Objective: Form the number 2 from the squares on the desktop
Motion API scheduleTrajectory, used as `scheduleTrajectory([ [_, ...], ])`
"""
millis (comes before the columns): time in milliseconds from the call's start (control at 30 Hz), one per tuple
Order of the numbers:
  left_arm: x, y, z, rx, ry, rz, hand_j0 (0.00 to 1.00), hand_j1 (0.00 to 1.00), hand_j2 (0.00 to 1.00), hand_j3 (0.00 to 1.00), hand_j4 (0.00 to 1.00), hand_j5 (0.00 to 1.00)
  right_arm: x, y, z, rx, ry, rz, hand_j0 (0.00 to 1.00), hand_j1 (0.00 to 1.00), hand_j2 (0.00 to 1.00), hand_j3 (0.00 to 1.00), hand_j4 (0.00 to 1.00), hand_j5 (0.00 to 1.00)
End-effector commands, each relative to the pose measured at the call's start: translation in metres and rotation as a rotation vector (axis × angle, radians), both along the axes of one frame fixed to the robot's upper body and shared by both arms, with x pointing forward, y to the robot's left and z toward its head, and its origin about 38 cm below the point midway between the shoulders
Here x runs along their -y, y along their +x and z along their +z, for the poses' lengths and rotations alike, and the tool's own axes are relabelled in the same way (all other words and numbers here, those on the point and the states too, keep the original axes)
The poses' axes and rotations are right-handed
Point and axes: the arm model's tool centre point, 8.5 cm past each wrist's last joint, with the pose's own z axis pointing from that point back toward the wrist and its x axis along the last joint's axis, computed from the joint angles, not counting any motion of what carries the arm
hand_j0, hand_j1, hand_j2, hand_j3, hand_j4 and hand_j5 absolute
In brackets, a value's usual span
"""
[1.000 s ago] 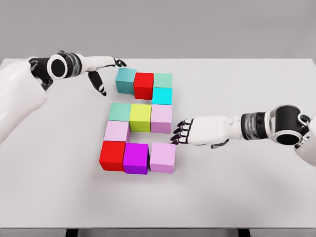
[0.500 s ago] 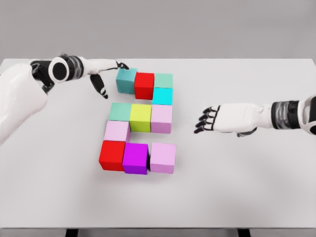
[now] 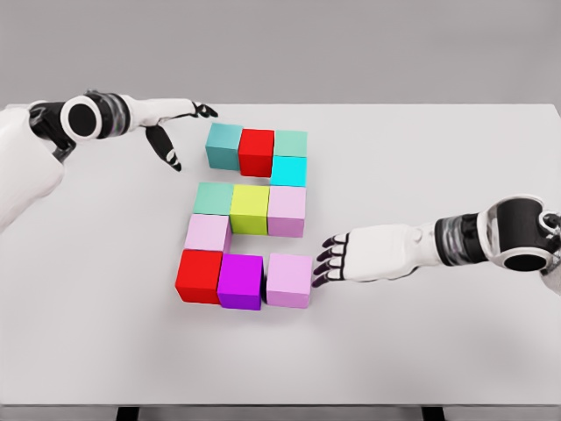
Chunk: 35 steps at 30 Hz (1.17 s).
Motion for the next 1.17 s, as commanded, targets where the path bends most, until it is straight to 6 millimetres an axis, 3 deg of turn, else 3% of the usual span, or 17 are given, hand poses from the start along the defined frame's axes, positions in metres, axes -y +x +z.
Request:
scheduleTrajectory([
  [0, -0.018, -0.003, 0.009, 0.007, -0.013, 0.012, 1.00, 1.00, 1.00, 1.00, 1.00, 1.00, -0.006, -0.001, -0.001, -0.002, 0.008, 0.009, 1.00, 1.00, 1.00, 1.00, 1.00, 1.00],
  [67, -0.019, -0.008, 0.016, 0.021, -0.042, -0.033, 1.00, 1.00, 1.00, 1.00, 1.00, 1.00, -0.008, -0.001, -0.001, -0.001, 0.012, 0.014, 1.00, 1.00, 1.00, 1.00, 1.00, 1.00],
  [167, -0.043, -0.018, 0.024, 0.050, -0.109, -0.128, 1.00, 1.00, 1.00, 1.00, 1.00, 1.00, -0.012, -0.001, -0.001, 0.003, 0.016, 0.021, 1.00, 1.00, 1.00, 1.00, 1.00, 1.00],
  [233, -0.052, -0.025, 0.019, 0.044, -0.146, -0.158, 1.00, 1.00, 1.00, 1.00, 1.00, 1.00, -0.012, -0.001, -0.001, 0.003, 0.017, 0.022, 1.00, 1.00, 1.00, 1.00, 1.00, 1.00],
  [500, -0.047, -0.027, -0.002, 0.006, -0.147, -0.159, 1.00, 1.00, 1.00, 1.00, 1.00, 1.00, -0.005, 0.008, 0.001, 0.010, 0.009, -0.010, 1.00, 1.00, 1.00, 1.00, 1.00, 1.00],
  [533, -0.046, -0.031, -0.013, -0.011, -0.151, -0.165, 1.00, 1.00, 1.00, 1.00, 1.00, 1.00, 0.001, 0.015, 0.000, 0.010, 0.001, -0.037, 1.00, 1.00, 1.00, 1.00, 1.00, 1.00],
  [633, -0.051, -0.032, -0.011, -0.001, -0.149, -0.177, 1.00, 1.00, 1.00, 1.00, 1.00, 1.00, 0.021, 0.041, 0.010, 0.036, -0.004, -0.123, 1.00, 1.00, 1.00, 1.00, 1.00, 1.00],
  [733, -0.051, -0.033, -0.012, -0.002, -0.149, -0.178, 1.00, 1.00, 1.00, 1.00, 1.00, 1.00, 0.030, 0.049, 0.009, 0.034, -0.005, -0.161, 1.00, 1.00, 1.00, 1.00, 1.00, 1.00],
  [800, -0.051, -0.033, -0.012, -0.002, -0.150, -0.177, 1.00, 1.00, 1.00, 1.00, 1.00, 1.00, 0.070, 0.082, 0.031, -0.014, 0.140, -0.347, 1.00, 1.00, 1.00, 1.00, 1.00, 1.00],
  [833, -0.053, -0.033, -0.012, -0.003, -0.149, -0.173, 1.00, 1.00, 1.00, 1.00, 1.00, 1.00, 0.079, 0.086, 0.033, -0.038, 0.176, -0.384, 1.00, 1.00, 1.00, 1.00, 1.00, 1.00],
  [1133, -0.053, -0.033, -0.012, -0.002, -0.150, -0.173, 1.00, 1.00, 1.00, 1.00, 1.00, 1.00, 0.080, 0.088, 0.035, -0.035, 0.176, -0.387, 1.00, 1.00, 1.00, 1.00, 1.00, 1.00],
])
